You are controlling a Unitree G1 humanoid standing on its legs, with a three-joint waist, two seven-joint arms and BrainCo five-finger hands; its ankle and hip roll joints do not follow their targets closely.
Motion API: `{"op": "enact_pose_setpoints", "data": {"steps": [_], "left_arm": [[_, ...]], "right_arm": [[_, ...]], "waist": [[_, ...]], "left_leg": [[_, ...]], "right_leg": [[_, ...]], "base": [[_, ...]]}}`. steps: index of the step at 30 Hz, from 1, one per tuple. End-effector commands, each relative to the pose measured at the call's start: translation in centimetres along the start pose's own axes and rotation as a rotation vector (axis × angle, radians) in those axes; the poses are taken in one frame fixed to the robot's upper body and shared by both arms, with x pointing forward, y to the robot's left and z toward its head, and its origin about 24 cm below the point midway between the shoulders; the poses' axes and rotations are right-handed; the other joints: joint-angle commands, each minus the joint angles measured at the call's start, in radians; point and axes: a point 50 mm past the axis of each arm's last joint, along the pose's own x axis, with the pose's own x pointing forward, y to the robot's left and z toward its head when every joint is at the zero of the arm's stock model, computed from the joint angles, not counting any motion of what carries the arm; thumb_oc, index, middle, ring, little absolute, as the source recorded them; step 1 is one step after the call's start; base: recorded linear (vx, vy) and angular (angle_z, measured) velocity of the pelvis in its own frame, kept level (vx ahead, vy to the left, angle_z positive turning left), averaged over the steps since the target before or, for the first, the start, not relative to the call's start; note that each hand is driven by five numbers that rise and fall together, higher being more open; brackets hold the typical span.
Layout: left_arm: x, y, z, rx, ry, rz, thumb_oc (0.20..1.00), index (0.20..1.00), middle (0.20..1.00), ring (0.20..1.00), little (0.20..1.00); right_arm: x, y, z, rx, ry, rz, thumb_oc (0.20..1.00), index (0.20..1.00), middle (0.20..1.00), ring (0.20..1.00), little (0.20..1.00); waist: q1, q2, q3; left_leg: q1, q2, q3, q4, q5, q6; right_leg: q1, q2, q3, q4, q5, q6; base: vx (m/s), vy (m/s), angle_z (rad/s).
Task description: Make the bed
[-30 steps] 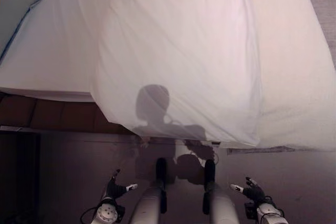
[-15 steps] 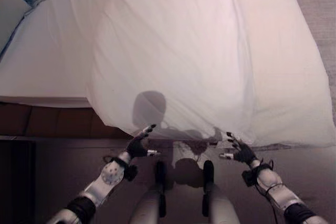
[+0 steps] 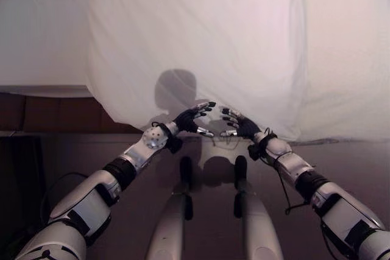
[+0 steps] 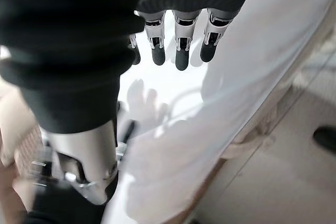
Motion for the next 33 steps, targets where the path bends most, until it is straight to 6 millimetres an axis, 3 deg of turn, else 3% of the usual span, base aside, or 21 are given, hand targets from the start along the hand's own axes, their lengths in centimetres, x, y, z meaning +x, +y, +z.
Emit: {"op": "enact_pose_setpoints", "data": {"steps": [1, 2, 4, 8, 9, 11, 14, 17, 18, 24, 27, 29, 33], "left_arm": [[0.8, 1.3, 1.6, -0.042, -0.091, 0.143, 1.000, 1.000, 1.000, 1.000, 1.000], [1.1, 2.2, 2.0, -0.030, -0.094, 0.218, 1.000, 1.000, 1.000, 1.000, 1.000], [1.3, 2.7, 2.0, -0.029, -0.085, 0.262, 1.000, 1.000, 1.000, 1.000, 1.000], [1.9, 5.9, 3.0, 0.022, -0.042, 0.430, 1.000, 1.000, 1.000, 1.000, 1.000], [1.9, 5.9, 3.1, 0.023, -0.042, 0.431, 1.000, 1.000, 1.000, 1.000, 1.000], [1.7, 8.2, 4.0, 0.055, -0.020, 0.524, 1.000, 1.000, 1.000, 1.000, 1.000], [1.5, 9.8, 5.0, 0.070, -0.023, 0.581, 1.000, 1.000, 1.000, 1.000, 1.000], [0.1, 13.1, 6.4, 0.094, -0.021, 0.723, 1.000, 1.000, 1.000, 1.000, 1.000], [0.1, 13.1, 6.4, 0.094, -0.022, 0.724, 1.000, 1.000, 1.000, 1.000, 1.000], [-3.3, 17.4, 7.4, 0.137, 0.008, 0.921, 1.000, 1.000, 1.000, 1.000, 1.000], [-5.3, 19.1, 7.1, 0.120, 0.033, 1.028, 1.000, 1.000, 1.000, 1.000, 1.000], [-6.2, 19.9, 7.3, 0.217, 0.074, 1.050, 1.000, 1.000, 1.000, 1.000, 1.000], [-7.2, 20.6, 7.2, 0.268, 0.114, 1.089, 1.000, 1.000, 1.000, 1.000, 1.000]], "right_arm": [[0.7, -0.6, 1.9, 0.040, -0.072, -0.051, 1.000, 1.000, 1.000, 1.000, 1.000], [1.4, -0.9, 3.5, 0.054, -0.116, -0.080, 1.000, 1.000, 1.000, 1.000, 1.000], [1.9, -1.0, 4.3, 0.071, -0.139, -0.102, 1.000, 1.000, 1.000, 1.000, 1.000], [3.6, -2.6, 8.9, -0.065, -0.208, -0.233, 1.000, 1.000, 1.000, 1.000, 1.000], [3.6, -2.6, 9.0, -0.065, -0.208, -0.233, 1.000, 1.000, 1.000, 1.000, 1.000], [3.9, -4.2, 11.2, -0.110, -0.223, -0.324, 1.000, 1.000, 1.000, 1.000, 1.000], [3.9, -5.3, 12.7, -0.103, -0.240, -0.388, 1.000, 1.000, 1.000, 1.000, 1.000], [3.4, -7.1, 15.8, -0.109, -0.307, -0.499, 1.000, 1.000, 1.000, 1.000, 1.000], [3.4, -7.1, 15.9, -0.109, -0.307, -0.499, 1.000, 1.000, 1.000, 1.000, 1.000], [0.6, -12.0, 17.1, -0.180, -0.279, -0.694, 1.000, 1.000, 1.000, 1.000, 1.000], [-1.2, -14.2, 16.6, -0.248, -0.229, -0.777, 1.000, 1.000, 1.000, 1.000, 1.000], [-3.1, -16.3, 15.3, -0.289, -0.164, -0.849, 1.000, 1.000, 1.000, 1.000, 1.000], [-4.9, -17.9, 13.9, -0.293, -0.111, -0.923, 1.000, 1.000, 1.000, 1.000, 1.000]], "waist": [[-0.005, 0.014, -0.026], [-0.002, 0.014, -0.022], [-0.002, 0.012, -0.019], [0.001, 0.005, 0.005], [0.001, 0.005, 0.005], [-0.004, 0.001, 0.016], [-0.006, -0.002, 0.020], [-0.010, -0.005, 0.026], [-0.011, -0.006, 0.026], [-0.012, -0.011, 0.029], [-0.017, -0.014, 0.029], [-0.022, -0.015, 0.028], [-0.025, -0.016, 0.021]], "left_leg": [[-0.086, -0.016, -0.003, 0.168, -0.074, -0.032], [-0.116, -0.015, 0.001, 0.186, -0.077, -0.033], [-0.130, -0.014, 0.000, 0.194, -0.081, -0.033], [-0.223, -0.006, 0.010, 0.271, -0.091, -0.037], [-0.225, -0.006, 0.010, 0.273, -0.092, -0.037], [-0.269, -0.004, 0.008, 0.301, -0.100, -0.039], [-0.299, 0.000, 0.013, 0.318, -0.105, -0.038], [-0.342, 0.002, 0.017, 0.332, -0.105, -0.041], [-0.343, 0.002, 0.017, 0.333, -0.105, -0.041], [-0.362, 0.002, 0.021, 0.343, -0.111, -0.039], [-0.351, 0.004, 0.024, 0.334, -0.111, -0.039], [-0.339, 0.002, 0.020, 0.322, -0.102, -0.043], [-0.311, 0.000, 0.015, 0.291, -0.092, -0.042]], "right_leg": [[-0.049, 0.001, 0.018, 0.081, 0.020, 0.034], [-0.078, -0.001, 0.017, 0.098, 0.015, 0.032], [-0.094, -0.001, 0.018, 0.107, 0.014, 0.032], [-0.185, 0.004, 0.027, 0.175, 0.001, 0.023], [-0.186, 0.004, 0.027, 0.176, 0.000, 0.023], [-0.230, 0.004, 0.028, 0.204, -0.005, 0.020], [-0.260, 0.005, 0.028, 0.216, -0.005, 0.020], [-0.298, 0.003, 0.029, 0.229, -0.009, 0.020], [-0.299, 0.003, 0.029, 0.230, -0.010, 0.020], [-0.320, 0.002, 0.030, 0.239, -0.013, 0.023], [-0.313, 0.003, 0.031, 0.231, -0.011, 0.024], [-0.295, 0.005, 0.024, 0.213, -0.007, 0.023], [-0.271, 0.008, 0.022, 0.190, -0.003, 0.021]], "base": [[-0.04, 0.033, 0.10], [-0.03, 0.020, 0.10], [-0.02, 0.023, 0.08], [-0.03, 0.037, 0.00], [-0.02, 0.033, -0.01], [-0.02, 0.032, 0.01], [-0.01, 0.020, -0.04], [-0.01, 0.038, -0.04], [0.00, 0.000, 0.00], [0.00, 0.019, -0.01], [0.01, 0.004, -0.02], [0.00, 0.000, 0.00], [0.00, -0.008, 0.00]]}}
